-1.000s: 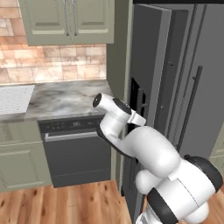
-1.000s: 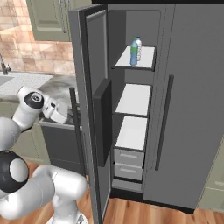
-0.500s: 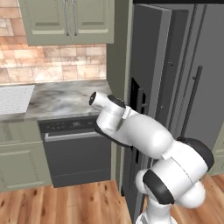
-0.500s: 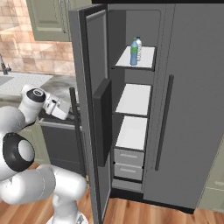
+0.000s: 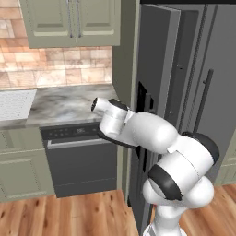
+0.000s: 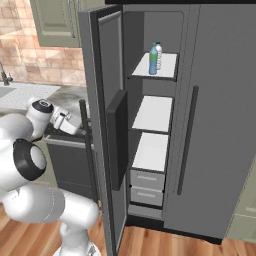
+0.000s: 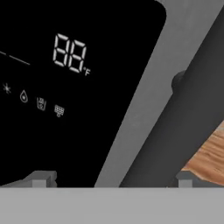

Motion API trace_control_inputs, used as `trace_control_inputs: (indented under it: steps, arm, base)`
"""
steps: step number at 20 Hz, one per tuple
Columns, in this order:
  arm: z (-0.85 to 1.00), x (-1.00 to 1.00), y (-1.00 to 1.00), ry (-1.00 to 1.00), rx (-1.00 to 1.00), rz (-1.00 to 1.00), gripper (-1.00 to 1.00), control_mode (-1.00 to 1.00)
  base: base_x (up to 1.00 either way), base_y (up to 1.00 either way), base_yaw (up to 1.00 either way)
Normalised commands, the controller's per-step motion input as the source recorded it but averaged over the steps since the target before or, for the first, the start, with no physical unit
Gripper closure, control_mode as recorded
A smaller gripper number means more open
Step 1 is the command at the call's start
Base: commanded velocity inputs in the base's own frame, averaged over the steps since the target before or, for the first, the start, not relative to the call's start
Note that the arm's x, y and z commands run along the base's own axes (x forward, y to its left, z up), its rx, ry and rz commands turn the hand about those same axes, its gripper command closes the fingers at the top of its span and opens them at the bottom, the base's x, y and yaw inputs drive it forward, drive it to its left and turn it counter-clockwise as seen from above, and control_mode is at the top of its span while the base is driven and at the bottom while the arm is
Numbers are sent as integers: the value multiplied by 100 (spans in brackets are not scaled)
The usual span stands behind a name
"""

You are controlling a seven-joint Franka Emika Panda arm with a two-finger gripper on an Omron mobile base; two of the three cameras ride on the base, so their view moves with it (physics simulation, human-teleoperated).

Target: Take the bottled waters from the counter and place them in the freezer to freeze. Close the freezer door after placing the bottles.

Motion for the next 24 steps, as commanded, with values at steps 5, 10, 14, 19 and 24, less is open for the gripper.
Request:
trace_control_inputs:
  steps: [5,10,14,19,24]
  arm:
    - [0,-1,-24,4,-2,-7,-100,-100]
    - [0,0,-67,2,0,-2,-100,-100]
    - [16,0,-70,-1,5,0,-100,-100]
    - [24,0,-72,-5,18,2,-100,-100]
    - [15,0,-65,-1,24,7,-100,-100]
  base:
    - [0,0,0]
    - [0,0,0]
    - [0,0,0]
    - [0,0,0]
    - [0,0,0]
